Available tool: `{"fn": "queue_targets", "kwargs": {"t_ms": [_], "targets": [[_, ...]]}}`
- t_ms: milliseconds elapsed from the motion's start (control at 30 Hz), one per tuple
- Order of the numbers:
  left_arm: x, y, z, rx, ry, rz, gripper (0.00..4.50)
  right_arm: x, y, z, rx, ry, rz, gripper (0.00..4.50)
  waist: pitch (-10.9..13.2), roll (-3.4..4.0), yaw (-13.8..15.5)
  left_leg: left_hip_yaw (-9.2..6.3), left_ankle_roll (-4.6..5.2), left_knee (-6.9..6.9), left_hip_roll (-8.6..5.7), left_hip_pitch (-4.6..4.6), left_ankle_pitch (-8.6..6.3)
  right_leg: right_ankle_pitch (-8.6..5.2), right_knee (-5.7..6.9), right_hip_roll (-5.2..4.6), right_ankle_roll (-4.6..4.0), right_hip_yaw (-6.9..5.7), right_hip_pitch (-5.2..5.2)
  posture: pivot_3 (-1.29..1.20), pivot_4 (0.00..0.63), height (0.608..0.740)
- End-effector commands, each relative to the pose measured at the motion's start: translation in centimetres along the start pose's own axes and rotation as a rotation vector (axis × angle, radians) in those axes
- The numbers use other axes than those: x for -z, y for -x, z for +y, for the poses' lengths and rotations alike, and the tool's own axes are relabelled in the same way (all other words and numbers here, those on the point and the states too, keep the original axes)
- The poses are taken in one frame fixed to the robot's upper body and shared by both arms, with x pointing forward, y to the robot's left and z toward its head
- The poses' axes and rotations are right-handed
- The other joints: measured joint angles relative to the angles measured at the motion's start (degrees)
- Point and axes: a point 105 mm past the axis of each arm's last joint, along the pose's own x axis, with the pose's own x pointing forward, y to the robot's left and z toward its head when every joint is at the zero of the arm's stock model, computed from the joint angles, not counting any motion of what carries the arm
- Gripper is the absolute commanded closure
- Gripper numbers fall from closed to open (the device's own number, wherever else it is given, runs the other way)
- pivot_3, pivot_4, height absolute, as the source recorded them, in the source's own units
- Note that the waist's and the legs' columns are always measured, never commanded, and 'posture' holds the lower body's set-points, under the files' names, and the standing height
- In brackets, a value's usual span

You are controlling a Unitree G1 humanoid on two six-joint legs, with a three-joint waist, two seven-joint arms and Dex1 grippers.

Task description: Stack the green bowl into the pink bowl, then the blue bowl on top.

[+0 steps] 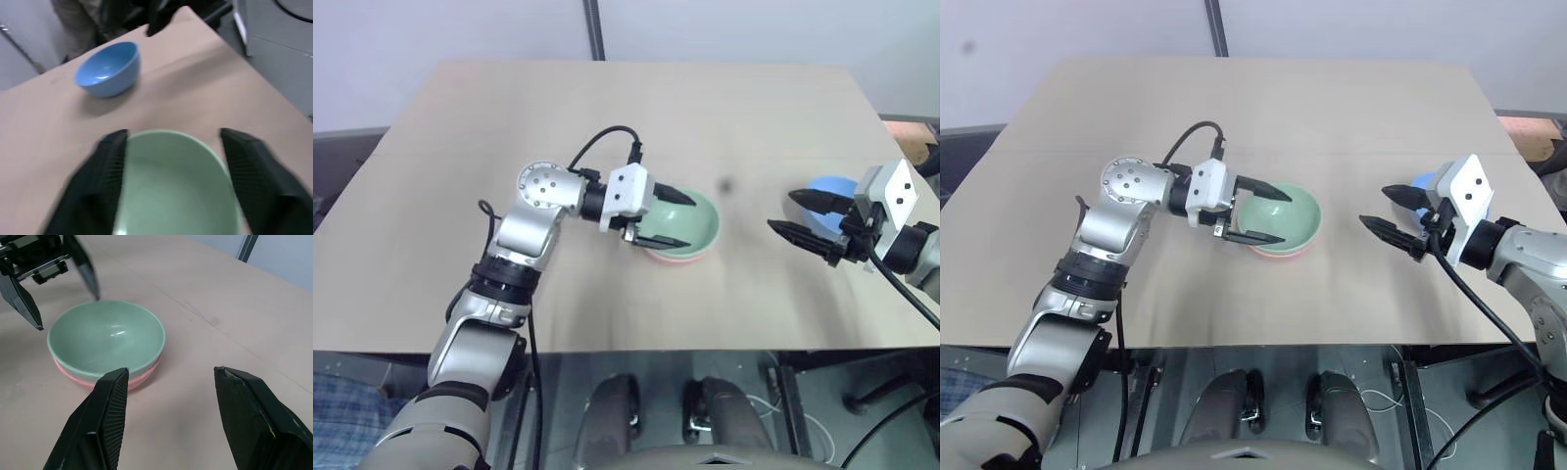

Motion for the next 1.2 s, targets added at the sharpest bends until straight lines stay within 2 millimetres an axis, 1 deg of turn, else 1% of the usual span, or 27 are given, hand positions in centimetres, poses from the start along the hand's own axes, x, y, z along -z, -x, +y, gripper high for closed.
{"fn": "queue_targets", "kwargs": {"t_ms": [33,100,167,267,367,400,467,500,567,633,700,800,867,1000,1133,1200], "targets": [[-1.5,2.0,1.8,-0.117,0.003,-0.051,1.40,-1.1,0.2,0.2,-0.003,0.050,-0.031,1.43,0.00,0.00,-0.02,0.00,0.00,0.00,0.01,0.00,0.00,0.00,0.00,0.01,0.00,0.00,0.00,0.00,0.150,0.740],[-1.6,3.2,2.2,-0.162,0.048,-0.071,1.40,-1.1,0.2,0.2,-0.005,0.050,-0.030,1.43,0.00,0.00,-0.04,0.00,0.00,0.00,0.01,0.00,0.00,0.00,0.00,0.00,0.00,0.00,0.00,0.00,0.150,0.740],[-1.5,4.9,2.3,-0.206,0.107,-0.082,1.40,-1.0,0.2,0.1,-0.004,0.050,-0.027,1.43,0.00,-0.01,-0.12,0.00,0.00,0.00,0.01,0.00,0.00,0.00,0.00,-0.01,0.00,0.00,0.00,0.00,0.150,0.740],[-0.6,7.2,2.5,-0.279,0.180,-0.068,1.40,-0.6,0.2,-0.2,-0.007,0.050,-0.010,1.43,0.00,0.00,-0.31,0.00,-0.01,-0.01,0.02,0.01,0.00,0.00,0.00,-0.01,0.00,0.00,0.00,0.00,0.150,0.740],[0.4,9.1,2.4,-0.346,0.215,-0.028,1.40,-0.1,0.0,-0.8,0.008,0.049,0.022,1.43,0.00,0.00,-0.30,0.00,-0.01,0.00,0.01,0.01,0.00,0.00,-0.01,-0.03,0.00,0.00,0.00,0.00,0.150,0.740],[0.8,9.8,2.3,-0.369,0.227,-0.012,1.40,0.3,-0.1,-1.2,0.022,0.050,0.043,1.43,0.00,0.00,-0.30,0.00,0.00,0.00,0.00,0.00,0.00,0.00,-0.01,-0.04,0.00,0.00,0.00,0.00,0.150,0.740],[1.4,11.5,1.8,-0.416,0.254,0.015,1.40,0.8,-0.4,-2.9,0.091,0.044,0.078,1.43,0.00,-0.01,-0.53,0.01,0.00,0.00,0.00,0.01,0.00,0.00,-0.01,-0.05,0.00,-0.01,0.00,0.00,0.150,0.740],[1.5,12.0,1.6,-0.430,0.265,0.022,1.40,0.9,-0.6,-3.5,0.117,0.047,0.084,1.43,0.01,0.00,-0.67,0.02,0.00,0.00,0.02,0.03,0.00,0.00,0.00,-0.04,0.00,0.00,0.00,0.00,0.150,0.740],[1.7,12.8,1.1,-0.447,0.278,0.030,1.40,0.9,-0.7,-4.2,0.141,0.049,0.082,1.43,0.02,0.00,-0.65,0.02,0.00,-0.01,0.02,0.01,0.00,0.00,0.00,-0.04,0.00,-0.01,-0.01,0.00,0.150,0.740],[1.9,14.2,0.2,-0.470,0.299,0.048,1.40,0.7,-1.0,-4.9,0.154,0.051,0.085,1.43,0.02,0.01,-0.80,0.02,-0.01,-0.02,0.02,0.00,0.00,-0.01,0.00,-0.05,-0.01,-0.01,-0.02,0.00,0.150,0.740],[1.8,15.4,-0.4,-0.487,0.317,0.057,1.40,1.1,-1.1,-5.7,0.181,0.036,0.116,1.43,0.02,0.01,-0.87,0.02,-0.01,-0.05,0.04,0.01,0.00,-0.01,-0.01,-0.05,-0.01,0.00,-0.03,0.00,0.150,0.740],[1.3,17.1,-1.1,-0.507,0.322,0.060,1.40,2.7,-1.1,-7.1,0.240,-0.008,0.209,1.43,0.02,0.01,-0.62,0.02,-0.02,-0.06,0.04,-0.01,0.00,-0.01,-0.03,-0.08,-0.02,-0.04,-0.03,0.00,0.150,0.740],[1.3,18.2,-1.4,-0.525,0.324,0.072,1.40,3.7,-1.2,-7.7,0.259,-0.027,0.263,1.43,0.02,0.01,-0.55,0.02,-0.01,-0.05,0.03,0.00,0.00,-0.01,-0.02,-0.12,-0.02,-0.04,-0.02,0.00,0.150,0.740],[1.2,18.8,-1.6,-0.525,0.309,0.085,1.40,5.0,-1.3,-8.0,0.265,-0.069,0.349,1.43,0.03,0.03,-0.51,0.01,0.03,-0.06,0.00,-0.02,-0.03,-0.01,-0.03,-0.18,-0.02,-0.08,-0.03,0.00,0.150,0.740],[1.2,18.8,-1.8,-0.511,0.296,0.085,1.40,6.4,-0.8,-9.0,0.318,-0.097,0.439,1.43,0.03,0.03,-0.67,0.01,0.03,-0.07,0.00,-0.03,-0.03,-0.01,-0.02,-0.17,-0.02,-0.08,-0.03,0.00,0.150,0.740],[1.1,18.6,-2.0,-0.491,0.302,0.072,1.40,7.2,-0.4,-9.5,0.341,-0.082,0.487,1.43,0.03,0.03,-0.68,0.02,0.03,-0.07,0.00,-0.03,-0.03,-0.01,-0.02,-0.17,-0.02,-0.07,-0.04,0.00,0.150,0.740]]}}
